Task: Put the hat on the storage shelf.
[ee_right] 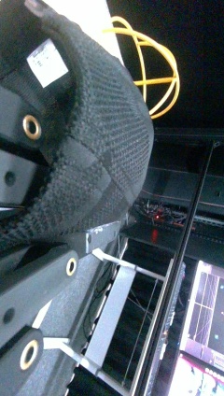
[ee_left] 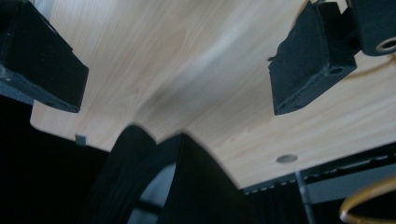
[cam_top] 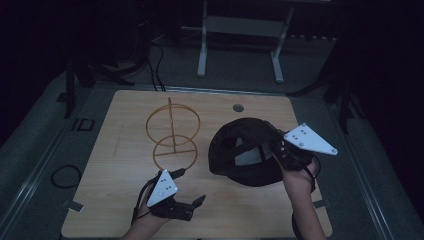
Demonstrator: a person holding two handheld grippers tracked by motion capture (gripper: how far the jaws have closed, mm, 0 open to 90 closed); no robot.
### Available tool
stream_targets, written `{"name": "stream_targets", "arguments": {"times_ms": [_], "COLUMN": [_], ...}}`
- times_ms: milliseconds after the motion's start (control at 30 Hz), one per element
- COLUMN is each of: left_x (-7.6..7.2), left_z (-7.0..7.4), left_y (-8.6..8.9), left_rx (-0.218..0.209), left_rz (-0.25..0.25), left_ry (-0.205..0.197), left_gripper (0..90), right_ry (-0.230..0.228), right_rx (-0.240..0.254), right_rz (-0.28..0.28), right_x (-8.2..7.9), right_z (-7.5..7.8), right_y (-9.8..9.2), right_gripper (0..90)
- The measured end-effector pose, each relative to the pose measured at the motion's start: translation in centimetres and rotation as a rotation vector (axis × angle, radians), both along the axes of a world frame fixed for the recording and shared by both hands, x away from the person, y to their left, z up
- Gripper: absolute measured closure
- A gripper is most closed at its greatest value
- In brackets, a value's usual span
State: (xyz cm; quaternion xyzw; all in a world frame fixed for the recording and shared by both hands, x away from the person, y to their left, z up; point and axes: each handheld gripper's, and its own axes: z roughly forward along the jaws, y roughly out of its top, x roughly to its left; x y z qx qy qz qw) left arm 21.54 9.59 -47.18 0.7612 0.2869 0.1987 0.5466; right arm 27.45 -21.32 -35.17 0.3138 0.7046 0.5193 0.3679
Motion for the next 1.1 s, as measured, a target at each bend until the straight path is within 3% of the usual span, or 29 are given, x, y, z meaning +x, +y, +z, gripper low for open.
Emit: {"name": "stream_targets", "arguments": {"times_ms": [233, 567, 833, 967, 1100], "left_x": [1.9, 3.8, 4.5, 4.6, 4.5], "left_z": [1.4, 1.8, 2.2, 2.3, 2.5], "left_y": [-1.7, -3.7, -4.2, -4.4, -4.6], "left_rx": [-0.006, -0.034, -0.05, -0.027, -0.015], "left_rz": [0.012, 0.001, 0.047, 0.085, 0.133], "left_ry": [-0.013, 0.019, 0.016, -0.003, -0.007], "left_gripper": [6.7, 17.4, 45.9, 60.5, 82.1], "right_ry": [0.004, -0.005, -0.013, -0.001, 0.009], "right_rx": [-0.004, 0.006, 0.003, -0.001, -0.002], "right_rz": [0.017, 0.041, 0.058, 0.05, 0.054], "right_x": [-0.2, -0.5, -1.1, -1.1, -1.1], "right_z": [-0.1, 0.2, 0.0, -0.5, -1.1], "right_y": [0.3, 0.3, 0.2, 0.0, 0.0], "right_gripper": [89.0, 89.0, 88.9, 89.0, 88.9]}}
